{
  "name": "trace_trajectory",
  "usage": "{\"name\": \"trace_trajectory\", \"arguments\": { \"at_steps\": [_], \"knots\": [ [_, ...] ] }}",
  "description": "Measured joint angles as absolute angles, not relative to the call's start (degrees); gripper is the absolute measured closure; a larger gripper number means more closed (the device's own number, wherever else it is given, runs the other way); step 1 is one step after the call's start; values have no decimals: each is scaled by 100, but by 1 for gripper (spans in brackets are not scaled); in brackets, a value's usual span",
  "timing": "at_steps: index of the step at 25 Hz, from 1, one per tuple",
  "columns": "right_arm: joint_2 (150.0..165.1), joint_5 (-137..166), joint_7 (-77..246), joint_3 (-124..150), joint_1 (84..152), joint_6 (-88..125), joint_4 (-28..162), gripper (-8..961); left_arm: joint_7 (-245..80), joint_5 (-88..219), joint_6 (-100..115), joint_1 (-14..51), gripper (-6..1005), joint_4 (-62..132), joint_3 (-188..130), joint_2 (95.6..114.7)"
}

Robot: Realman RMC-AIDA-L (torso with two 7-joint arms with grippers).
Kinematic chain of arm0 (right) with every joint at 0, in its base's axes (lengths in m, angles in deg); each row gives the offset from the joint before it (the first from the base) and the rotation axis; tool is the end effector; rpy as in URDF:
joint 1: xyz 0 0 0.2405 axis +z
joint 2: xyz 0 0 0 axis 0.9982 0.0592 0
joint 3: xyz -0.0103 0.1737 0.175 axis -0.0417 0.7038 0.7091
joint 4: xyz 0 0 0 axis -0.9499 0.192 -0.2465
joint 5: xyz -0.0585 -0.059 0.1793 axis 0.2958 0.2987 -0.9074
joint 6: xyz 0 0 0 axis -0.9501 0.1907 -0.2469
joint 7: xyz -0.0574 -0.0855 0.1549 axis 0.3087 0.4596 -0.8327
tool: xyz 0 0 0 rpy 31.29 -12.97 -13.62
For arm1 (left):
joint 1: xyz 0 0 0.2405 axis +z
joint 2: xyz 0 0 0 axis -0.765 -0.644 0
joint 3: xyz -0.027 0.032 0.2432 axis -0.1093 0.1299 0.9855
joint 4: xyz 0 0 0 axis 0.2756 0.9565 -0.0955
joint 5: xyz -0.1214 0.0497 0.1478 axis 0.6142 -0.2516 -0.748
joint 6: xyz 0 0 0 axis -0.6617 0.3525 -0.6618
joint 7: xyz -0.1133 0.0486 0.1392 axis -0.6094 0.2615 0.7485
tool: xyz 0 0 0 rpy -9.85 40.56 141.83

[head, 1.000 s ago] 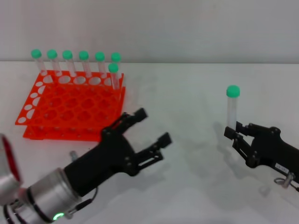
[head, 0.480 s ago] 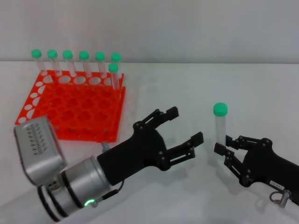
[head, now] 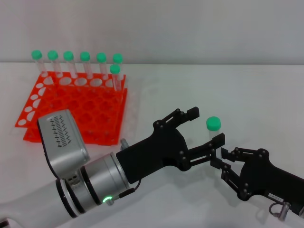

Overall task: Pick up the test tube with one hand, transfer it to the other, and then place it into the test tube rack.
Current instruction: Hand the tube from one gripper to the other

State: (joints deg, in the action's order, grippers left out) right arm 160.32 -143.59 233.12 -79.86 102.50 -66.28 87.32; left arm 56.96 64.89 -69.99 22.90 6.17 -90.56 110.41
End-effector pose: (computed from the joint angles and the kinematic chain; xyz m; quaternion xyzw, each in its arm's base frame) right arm 0.2372 0.2834 -0.0677 -0.8886 0.0993 0.3534 0.2750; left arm -0.1370 0.2993 -0.1196 -0.8723 -0.1417 -0.4359 0.1703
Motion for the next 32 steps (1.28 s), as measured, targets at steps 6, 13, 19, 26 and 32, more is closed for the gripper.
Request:
{"name": "trace_trajectory", "arguments": {
  "at_steps": [6,13,19,26,32],
  "knots": [
    [16026,-14359,23321,-7986,10298,-6610,8687,651,5708,6485,-6984,2252,165,610,-9007,11042],
    [16023,-14360,23323,-7997,10330,-6628,8673,640,5734,6490,-6929,2157,357,607,-8912,11032],
    [16023,-14362,23324,-8017,10360,-6636,8659,630,5730,6490,-6889,2142,593,603,-8909,11028],
    [16023,-14370,23324,-8016,10358,-6635,8646,618,5704,6484,-6774,2083,738,600,-8906,11028],
    [16011,-14376,23366,-8014,10376,-6668,8586,608,5702,6480,-6766,2081,768,601,-8905,11028]
  ]
}}
